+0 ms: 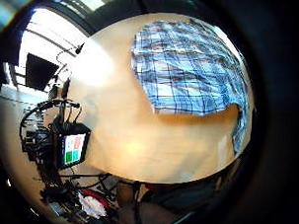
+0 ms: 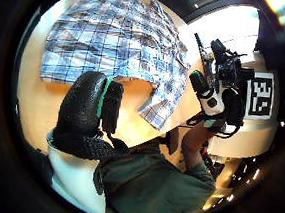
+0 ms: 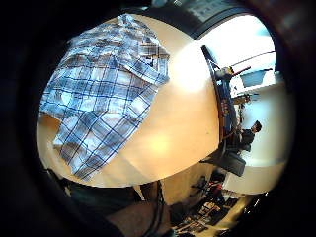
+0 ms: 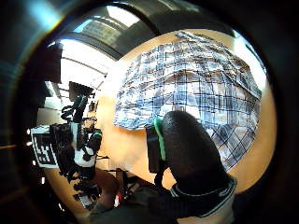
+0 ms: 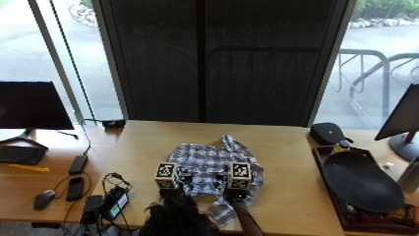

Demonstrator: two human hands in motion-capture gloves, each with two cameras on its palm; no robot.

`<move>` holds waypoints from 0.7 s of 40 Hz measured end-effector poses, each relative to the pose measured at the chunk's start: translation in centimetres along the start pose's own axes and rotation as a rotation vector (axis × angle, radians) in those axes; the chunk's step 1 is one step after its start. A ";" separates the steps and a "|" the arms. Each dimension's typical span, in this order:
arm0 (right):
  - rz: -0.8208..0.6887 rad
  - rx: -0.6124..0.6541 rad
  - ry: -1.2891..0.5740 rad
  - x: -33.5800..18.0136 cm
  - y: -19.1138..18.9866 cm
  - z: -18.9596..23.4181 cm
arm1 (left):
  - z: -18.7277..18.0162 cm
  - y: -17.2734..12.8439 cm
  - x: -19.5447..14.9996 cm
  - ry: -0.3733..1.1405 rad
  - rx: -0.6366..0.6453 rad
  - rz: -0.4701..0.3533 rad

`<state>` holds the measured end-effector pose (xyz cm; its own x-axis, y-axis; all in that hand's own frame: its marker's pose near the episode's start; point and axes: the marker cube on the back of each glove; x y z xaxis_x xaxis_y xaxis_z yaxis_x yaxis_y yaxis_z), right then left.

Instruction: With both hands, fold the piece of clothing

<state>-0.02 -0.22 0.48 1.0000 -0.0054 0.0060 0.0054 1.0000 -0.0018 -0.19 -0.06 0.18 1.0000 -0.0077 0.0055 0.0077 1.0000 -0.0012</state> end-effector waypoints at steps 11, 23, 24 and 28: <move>0.008 0.011 0.011 0.2 0.1 0.1 | -0.2 0.6 0.0 -0.006 -0.032 -0.013; -0.027 0.004 -0.004 0.4 0.6 -0.1 | 0.5 0.1 -0.4 0.004 -0.029 -0.008; -0.034 0.005 -0.005 0.4 0.7 -0.1 | 0.7 0.1 -0.5 0.000 -0.031 -0.008; -0.067 0.008 -0.030 0.8 1.3 -0.2 | 1.1 0.4 -0.8 -0.016 -0.039 -0.009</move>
<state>0.78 1.06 0.27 0.9967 -0.0726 0.0363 0.0724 0.9973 0.0075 -1.02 0.35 1.30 0.9996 -0.0162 0.0222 0.0171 0.9990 -0.0401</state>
